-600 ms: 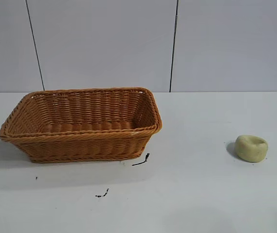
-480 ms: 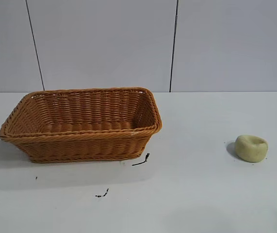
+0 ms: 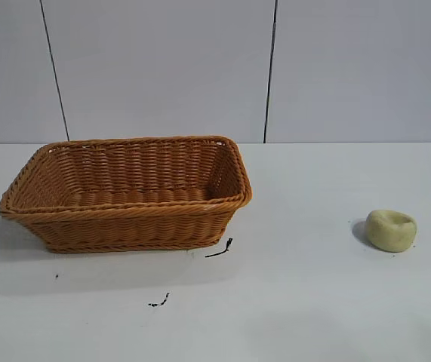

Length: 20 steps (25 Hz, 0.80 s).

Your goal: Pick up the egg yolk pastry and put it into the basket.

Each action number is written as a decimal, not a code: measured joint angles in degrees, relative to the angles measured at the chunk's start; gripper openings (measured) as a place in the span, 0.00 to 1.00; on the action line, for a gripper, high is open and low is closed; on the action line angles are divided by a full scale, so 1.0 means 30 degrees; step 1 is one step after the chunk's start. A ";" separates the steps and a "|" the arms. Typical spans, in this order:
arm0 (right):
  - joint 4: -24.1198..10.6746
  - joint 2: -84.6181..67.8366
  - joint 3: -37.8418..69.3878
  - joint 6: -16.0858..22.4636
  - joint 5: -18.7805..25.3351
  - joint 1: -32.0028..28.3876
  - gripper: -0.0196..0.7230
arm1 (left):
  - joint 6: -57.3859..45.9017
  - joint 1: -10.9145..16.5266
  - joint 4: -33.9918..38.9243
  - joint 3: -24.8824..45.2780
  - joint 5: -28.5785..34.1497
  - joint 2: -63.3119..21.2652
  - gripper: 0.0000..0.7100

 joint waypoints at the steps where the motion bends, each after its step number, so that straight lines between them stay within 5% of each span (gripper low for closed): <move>1: 0.0000 0.1247 -0.0476 0.0053 -0.0039 0.0000 0.95 | 0.0000 0.0000 0.0000 0.0000 0.0000 0.0000 0.98; 20: 0.0548 2.8373 -1.2800 0.0318 -0.0352 0.0000 0.95 | 0.0000 0.0000 0.0000 0.0000 0.0000 0.0000 0.98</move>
